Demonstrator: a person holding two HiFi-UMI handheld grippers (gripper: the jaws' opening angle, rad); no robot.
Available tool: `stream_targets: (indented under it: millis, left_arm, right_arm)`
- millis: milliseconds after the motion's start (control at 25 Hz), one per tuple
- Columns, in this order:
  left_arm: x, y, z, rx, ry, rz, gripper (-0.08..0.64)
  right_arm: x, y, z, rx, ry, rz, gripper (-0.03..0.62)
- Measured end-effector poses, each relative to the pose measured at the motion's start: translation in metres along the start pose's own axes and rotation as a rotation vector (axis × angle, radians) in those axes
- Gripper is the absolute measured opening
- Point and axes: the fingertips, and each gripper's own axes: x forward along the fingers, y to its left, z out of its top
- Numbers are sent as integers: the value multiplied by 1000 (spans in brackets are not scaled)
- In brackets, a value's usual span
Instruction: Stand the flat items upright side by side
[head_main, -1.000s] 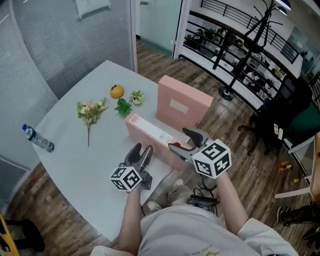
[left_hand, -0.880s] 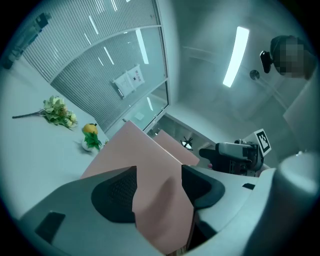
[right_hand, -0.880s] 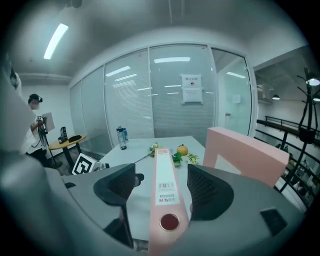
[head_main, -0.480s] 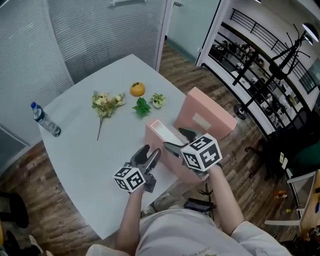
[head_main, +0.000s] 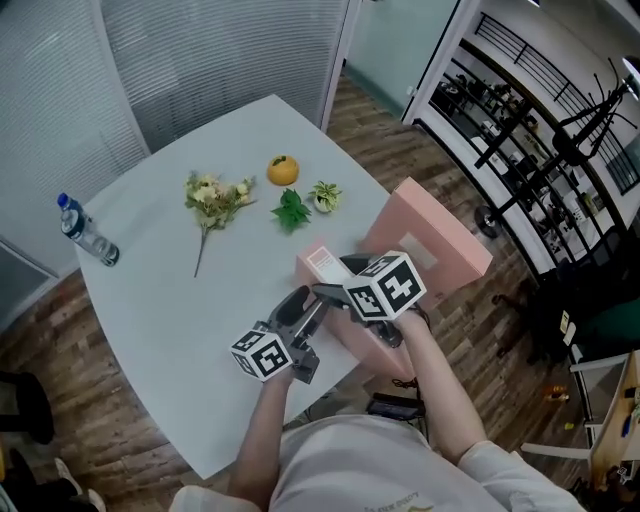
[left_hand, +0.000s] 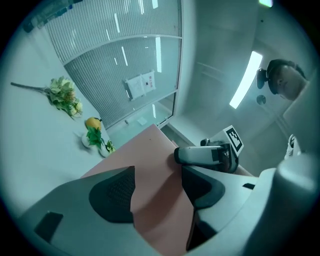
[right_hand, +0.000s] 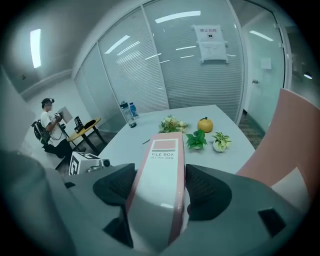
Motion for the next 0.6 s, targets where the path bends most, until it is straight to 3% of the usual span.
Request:
stream_targets:
  millis: [600]
  left_arm:
    - [8,2,-1,-25,-27,-23,282]
  right_arm:
    - [-4,-9,3,23,-33,-2,322]
